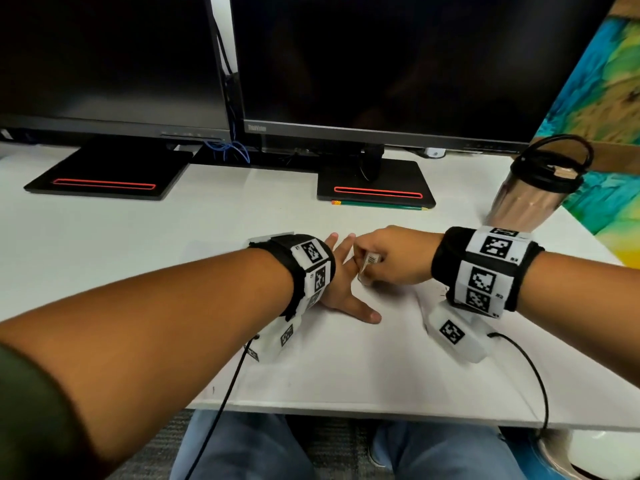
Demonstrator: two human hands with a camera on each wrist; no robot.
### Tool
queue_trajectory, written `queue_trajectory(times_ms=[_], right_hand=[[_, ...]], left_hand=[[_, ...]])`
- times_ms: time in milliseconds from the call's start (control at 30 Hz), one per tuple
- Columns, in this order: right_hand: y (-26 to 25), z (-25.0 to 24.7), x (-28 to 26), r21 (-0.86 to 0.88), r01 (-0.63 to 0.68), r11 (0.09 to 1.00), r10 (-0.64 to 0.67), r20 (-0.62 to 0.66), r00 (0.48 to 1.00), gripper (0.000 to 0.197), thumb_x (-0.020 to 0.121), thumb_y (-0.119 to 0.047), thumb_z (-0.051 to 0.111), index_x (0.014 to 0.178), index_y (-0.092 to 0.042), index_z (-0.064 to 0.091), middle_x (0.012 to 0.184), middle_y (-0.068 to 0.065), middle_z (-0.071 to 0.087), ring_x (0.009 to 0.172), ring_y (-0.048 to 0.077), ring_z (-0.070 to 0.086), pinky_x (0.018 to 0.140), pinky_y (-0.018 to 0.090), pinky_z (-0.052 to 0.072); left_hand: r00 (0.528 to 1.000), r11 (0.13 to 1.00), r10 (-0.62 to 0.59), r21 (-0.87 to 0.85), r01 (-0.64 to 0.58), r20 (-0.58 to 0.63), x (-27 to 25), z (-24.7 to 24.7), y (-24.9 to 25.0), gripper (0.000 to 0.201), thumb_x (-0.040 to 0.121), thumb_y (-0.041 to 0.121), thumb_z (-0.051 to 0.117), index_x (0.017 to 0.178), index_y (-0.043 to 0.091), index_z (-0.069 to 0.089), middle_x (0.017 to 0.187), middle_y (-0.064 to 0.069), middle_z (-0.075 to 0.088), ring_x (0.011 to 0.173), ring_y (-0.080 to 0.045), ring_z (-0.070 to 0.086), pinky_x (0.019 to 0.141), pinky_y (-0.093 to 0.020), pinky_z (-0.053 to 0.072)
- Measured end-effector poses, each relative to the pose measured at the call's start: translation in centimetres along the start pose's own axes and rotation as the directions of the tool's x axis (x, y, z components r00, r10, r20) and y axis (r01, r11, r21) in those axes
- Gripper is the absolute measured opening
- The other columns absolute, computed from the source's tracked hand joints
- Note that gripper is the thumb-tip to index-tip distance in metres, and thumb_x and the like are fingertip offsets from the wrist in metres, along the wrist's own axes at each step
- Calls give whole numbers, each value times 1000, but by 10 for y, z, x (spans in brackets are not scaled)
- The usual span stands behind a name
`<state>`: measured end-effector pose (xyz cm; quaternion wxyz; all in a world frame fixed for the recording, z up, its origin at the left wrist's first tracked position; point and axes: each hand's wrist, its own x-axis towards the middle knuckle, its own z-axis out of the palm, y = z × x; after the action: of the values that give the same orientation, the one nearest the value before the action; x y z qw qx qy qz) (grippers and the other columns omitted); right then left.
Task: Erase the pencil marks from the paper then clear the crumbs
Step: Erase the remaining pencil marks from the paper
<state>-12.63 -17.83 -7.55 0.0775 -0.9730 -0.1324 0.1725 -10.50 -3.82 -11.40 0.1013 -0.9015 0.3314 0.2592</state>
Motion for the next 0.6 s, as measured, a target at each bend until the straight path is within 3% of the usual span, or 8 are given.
queue_trajectory(times_ms=[133,233,367,500,600], right_hand=[[4,0,-3,-11,-10,1000,8,-100,995,8,88,-25,62,86,-26,54,87,-3,60,86,19,57,69,27,42],[-2,5,-9,1,79,997,-79,3,997,23,88,-24,62,75,-34,46,83,-10,60,75,8,54,66,25,41],[7,-2,-7,0,12,1000,-12,-84,996,7,88,-25,64,92,-21,59,90,-2,65,83,17,59,70,28,46],[3,3,-8,-14,89,996,-89,1,996,12,87,-25,63,83,-28,53,83,-8,62,76,10,56,67,26,46],[11,-3,-8,-10,39,999,-40,-37,999,7,86,-28,65,89,-25,59,86,-7,65,80,15,58,72,31,49]], left_hand=[[1000,1000,-3,-7,3,-15,2,1,1,120,75,87,47,154,30,-23,161,-5,-31,149,-33,-24,118,-56,-7],[1000,1000,2,18,-2,8,1,-1,0,111,76,87,45,156,35,-14,160,-8,-32,148,-35,-25,118,-57,-7],[1000,1000,-6,10,6,-8,1,-1,1,119,75,87,47,153,31,-24,161,-7,-30,149,-34,-23,118,-56,-6],[1000,1000,1,22,-1,-1,1,-2,2,114,76,86,46,154,35,-18,161,-9,-30,149,-36,-23,118,-56,-6],[1000,1000,-5,-2,5,-10,3,-1,1,119,74,87,49,153,35,-22,161,-8,-30,149,-36,-23,118,-57,-5]])
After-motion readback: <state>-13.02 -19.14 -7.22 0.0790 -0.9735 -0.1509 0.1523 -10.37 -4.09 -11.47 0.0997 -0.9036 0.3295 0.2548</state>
